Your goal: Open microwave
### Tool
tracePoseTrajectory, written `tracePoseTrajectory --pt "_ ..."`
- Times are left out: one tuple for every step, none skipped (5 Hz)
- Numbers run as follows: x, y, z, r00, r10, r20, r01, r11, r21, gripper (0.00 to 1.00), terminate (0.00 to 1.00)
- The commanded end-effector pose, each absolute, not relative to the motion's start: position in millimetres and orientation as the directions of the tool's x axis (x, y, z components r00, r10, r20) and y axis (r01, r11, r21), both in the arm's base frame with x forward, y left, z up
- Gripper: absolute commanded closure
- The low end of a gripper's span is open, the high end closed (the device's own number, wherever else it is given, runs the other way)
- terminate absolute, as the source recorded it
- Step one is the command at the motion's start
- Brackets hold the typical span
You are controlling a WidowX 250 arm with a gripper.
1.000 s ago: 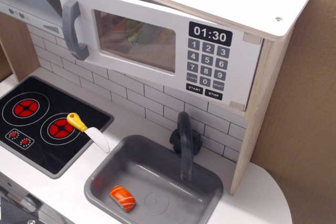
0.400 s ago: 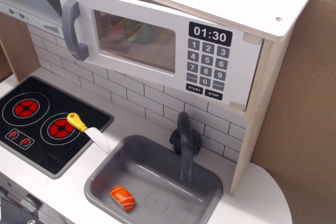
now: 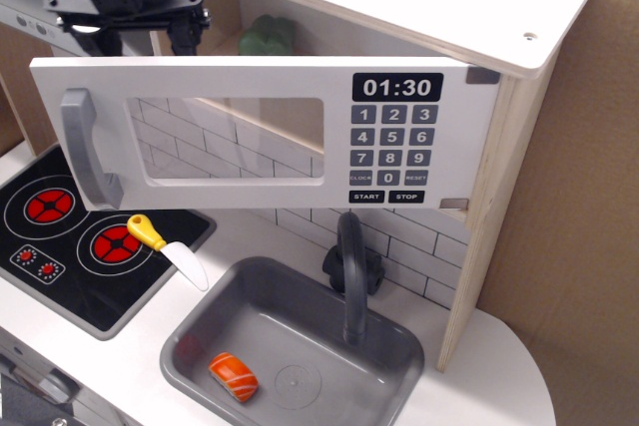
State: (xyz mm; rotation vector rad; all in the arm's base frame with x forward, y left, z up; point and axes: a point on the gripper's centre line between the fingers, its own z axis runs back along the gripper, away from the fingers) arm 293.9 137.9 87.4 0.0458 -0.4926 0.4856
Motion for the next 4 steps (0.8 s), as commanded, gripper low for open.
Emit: tracePoseTrajectory --pt "267 114 110 0.786 0.400 0.471 -0.396 0.911 -0.113 0.00 0.00" --pt "241 89 117 0.857 0.381 0.346 -0.367 0.924 -0.108 0.00 0.00" --pt "231 72 122 0.885 0.388 0.255 -0.374 0.921 -0.105 0.00 0.00" --pt "229 54 120 0.901 0.393 0.181 -0.382 0.919 -0.095 0.00 1.00"
